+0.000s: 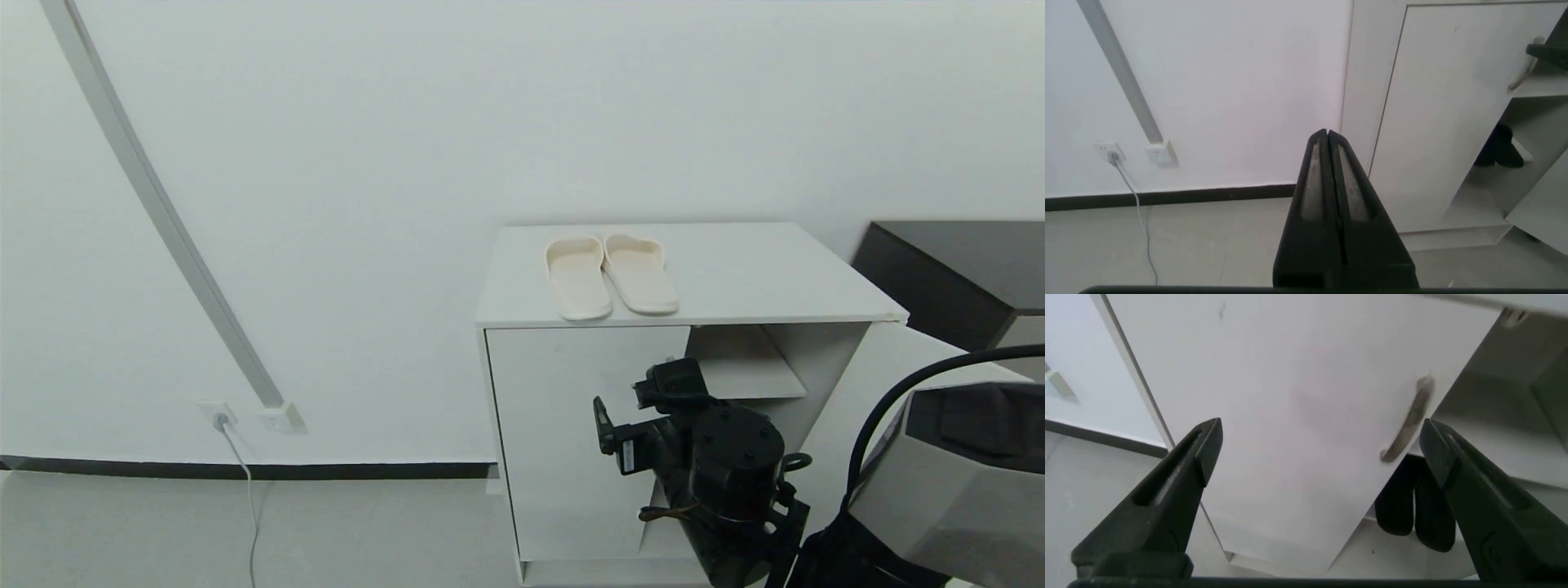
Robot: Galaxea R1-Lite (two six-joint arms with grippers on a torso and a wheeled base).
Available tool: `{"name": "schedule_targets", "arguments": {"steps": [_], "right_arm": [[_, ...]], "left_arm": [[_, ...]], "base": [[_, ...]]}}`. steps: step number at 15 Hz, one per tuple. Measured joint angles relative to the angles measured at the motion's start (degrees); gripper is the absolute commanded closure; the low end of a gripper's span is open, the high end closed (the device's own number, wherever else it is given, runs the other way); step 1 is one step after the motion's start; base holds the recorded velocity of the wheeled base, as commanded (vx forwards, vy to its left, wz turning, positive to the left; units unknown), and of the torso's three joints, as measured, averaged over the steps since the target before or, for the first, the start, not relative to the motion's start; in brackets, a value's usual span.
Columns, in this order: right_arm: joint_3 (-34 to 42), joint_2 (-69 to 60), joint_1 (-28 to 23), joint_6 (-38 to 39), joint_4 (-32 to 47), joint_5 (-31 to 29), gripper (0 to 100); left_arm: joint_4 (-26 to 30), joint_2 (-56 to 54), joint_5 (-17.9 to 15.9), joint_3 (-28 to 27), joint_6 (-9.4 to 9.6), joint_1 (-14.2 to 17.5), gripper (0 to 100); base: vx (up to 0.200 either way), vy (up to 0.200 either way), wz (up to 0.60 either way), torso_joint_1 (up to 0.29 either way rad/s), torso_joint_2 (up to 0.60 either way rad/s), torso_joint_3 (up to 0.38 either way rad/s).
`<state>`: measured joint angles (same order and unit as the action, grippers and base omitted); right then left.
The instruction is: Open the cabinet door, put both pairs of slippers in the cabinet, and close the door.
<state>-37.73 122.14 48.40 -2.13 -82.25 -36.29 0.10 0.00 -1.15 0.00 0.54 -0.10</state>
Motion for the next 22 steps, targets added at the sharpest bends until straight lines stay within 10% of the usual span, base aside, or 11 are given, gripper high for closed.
{"name": "schedule_targets", "arguments": {"steps": [15,22], "right_arm": [[0.72,1.54,-1.22,-2.46,-4.00,3.56,0],[-21.70,-2.90,-5.60,7.55,37.72,3.83,0]], "left_arm": [[0.00,0.00,-0.07,0.00,0.15,0.00,100],[0.00,0.00,-0.07,0.00,0.09,0.00,100]], "base": [[0.000,0.000,0.00,0.128,-0.29,-0.162],[0.000,0.000,0.00,0.000,0.00,0.000]]}}
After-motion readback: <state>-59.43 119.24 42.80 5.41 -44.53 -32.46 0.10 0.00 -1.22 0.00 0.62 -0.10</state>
